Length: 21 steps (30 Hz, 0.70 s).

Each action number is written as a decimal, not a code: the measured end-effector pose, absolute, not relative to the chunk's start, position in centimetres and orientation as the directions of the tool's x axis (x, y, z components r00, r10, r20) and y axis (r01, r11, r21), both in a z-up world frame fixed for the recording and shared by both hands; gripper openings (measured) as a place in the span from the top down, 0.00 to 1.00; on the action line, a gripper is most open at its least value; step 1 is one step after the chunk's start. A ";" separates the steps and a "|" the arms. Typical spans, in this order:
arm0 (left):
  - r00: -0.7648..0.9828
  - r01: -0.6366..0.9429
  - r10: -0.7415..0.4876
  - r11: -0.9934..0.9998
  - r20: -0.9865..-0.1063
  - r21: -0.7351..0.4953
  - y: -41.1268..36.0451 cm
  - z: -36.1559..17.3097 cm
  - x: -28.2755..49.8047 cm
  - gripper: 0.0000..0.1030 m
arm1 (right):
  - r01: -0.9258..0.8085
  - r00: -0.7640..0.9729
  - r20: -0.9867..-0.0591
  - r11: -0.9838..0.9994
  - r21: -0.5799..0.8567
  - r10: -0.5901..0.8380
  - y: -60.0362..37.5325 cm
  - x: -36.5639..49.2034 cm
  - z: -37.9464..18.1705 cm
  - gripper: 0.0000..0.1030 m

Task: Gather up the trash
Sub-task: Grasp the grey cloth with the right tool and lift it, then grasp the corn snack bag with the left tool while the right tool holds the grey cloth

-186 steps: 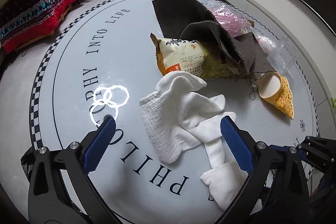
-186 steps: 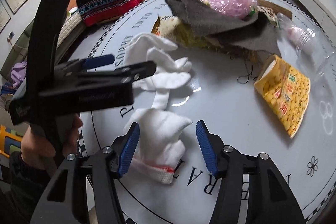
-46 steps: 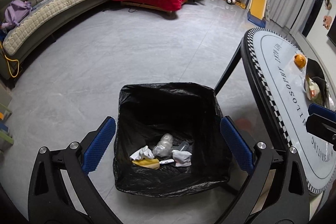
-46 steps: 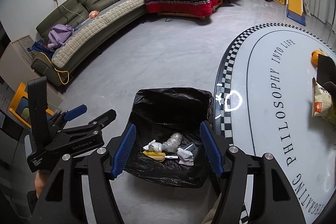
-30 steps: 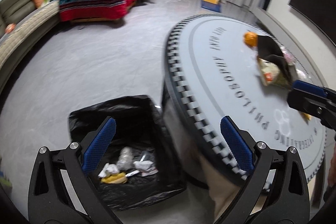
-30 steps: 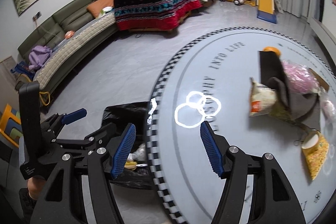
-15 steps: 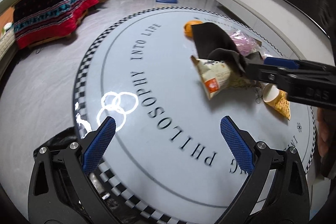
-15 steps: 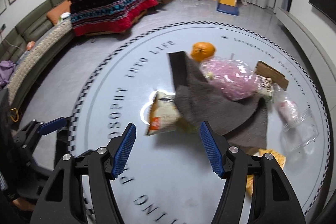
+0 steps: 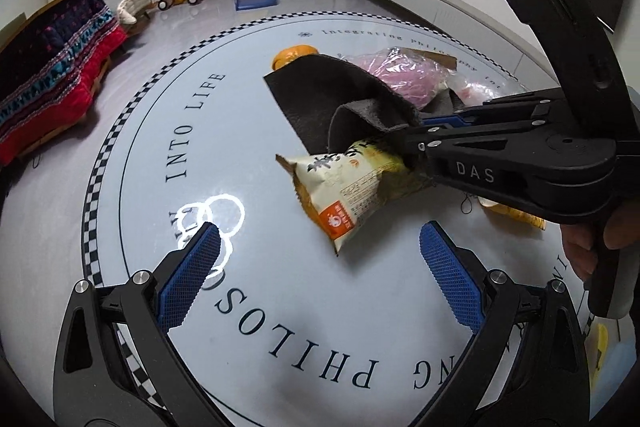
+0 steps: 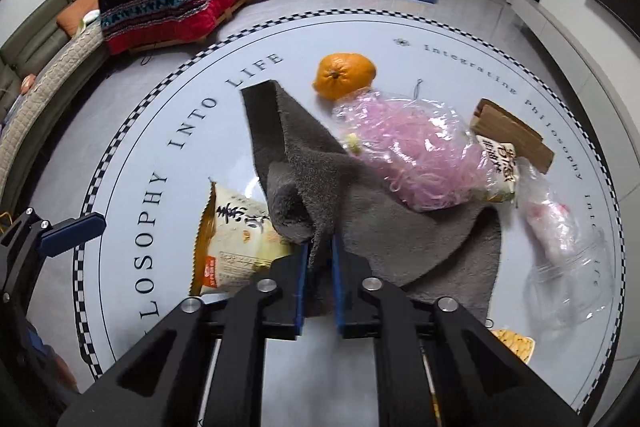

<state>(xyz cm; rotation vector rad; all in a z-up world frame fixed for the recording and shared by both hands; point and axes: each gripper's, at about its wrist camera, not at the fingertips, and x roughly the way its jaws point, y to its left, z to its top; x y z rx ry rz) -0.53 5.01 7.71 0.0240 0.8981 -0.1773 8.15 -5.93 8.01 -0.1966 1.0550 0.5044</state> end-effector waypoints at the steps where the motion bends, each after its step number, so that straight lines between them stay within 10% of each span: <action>1: 0.608 0.184 -0.153 0.982 -0.779 -0.050 4.6 7.8 -0.2 0.06 | -0.486 0.381 -0.866 0.867 0.111 0.324 -6.3 8.3 8.3 0.93; 21: 0.489 0.437 -0.114 0.890 -0.865 0.130 -3.1 4.7 7.5 0.06 | -0.403 0.558 -0.738 0.901 0.160 0.380 -15.2 8.6 18.3 0.94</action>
